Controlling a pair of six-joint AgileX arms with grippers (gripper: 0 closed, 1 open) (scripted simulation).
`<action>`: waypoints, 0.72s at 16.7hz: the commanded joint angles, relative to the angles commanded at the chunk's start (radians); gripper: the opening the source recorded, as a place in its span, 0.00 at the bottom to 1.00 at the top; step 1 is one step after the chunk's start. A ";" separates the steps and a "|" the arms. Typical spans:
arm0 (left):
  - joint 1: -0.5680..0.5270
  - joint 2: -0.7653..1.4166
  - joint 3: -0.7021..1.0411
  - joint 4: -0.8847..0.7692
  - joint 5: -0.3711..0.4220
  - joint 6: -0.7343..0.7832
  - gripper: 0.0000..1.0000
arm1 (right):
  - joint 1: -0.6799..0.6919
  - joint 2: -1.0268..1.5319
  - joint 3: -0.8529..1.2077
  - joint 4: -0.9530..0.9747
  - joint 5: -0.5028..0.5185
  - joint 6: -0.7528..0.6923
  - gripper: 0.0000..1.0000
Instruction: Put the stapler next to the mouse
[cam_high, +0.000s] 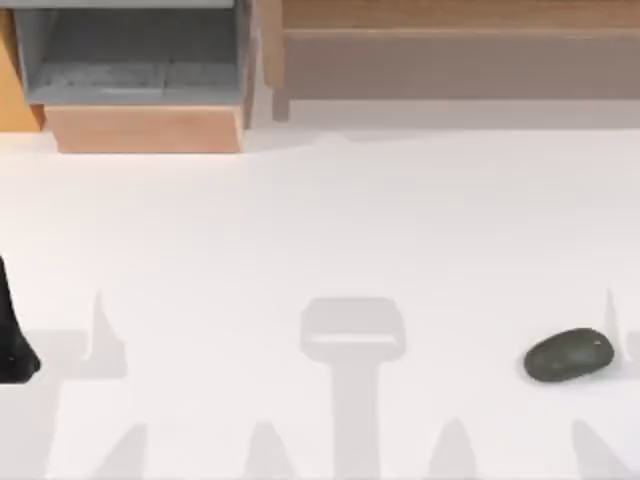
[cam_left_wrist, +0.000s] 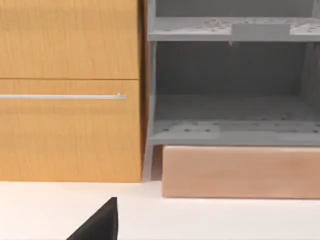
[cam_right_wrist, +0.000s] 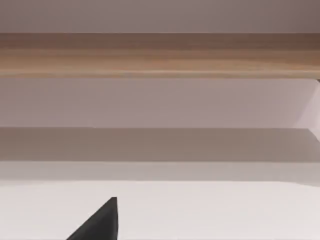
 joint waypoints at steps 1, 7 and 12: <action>0.000 0.000 0.000 0.000 0.000 0.000 1.00 | 0.000 0.000 0.000 0.000 0.000 0.000 1.00; 0.000 0.000 0.000 0.000 0.000 0.000 1.00 | 0.016 0.163 0.105 -0.139 0.001 0.097 1.00; 0.000 0.000 0.000 0.000 0.000 0.000 1.00 | 0.048 0.569 0.307 -0.417 0.004 0.283 1.00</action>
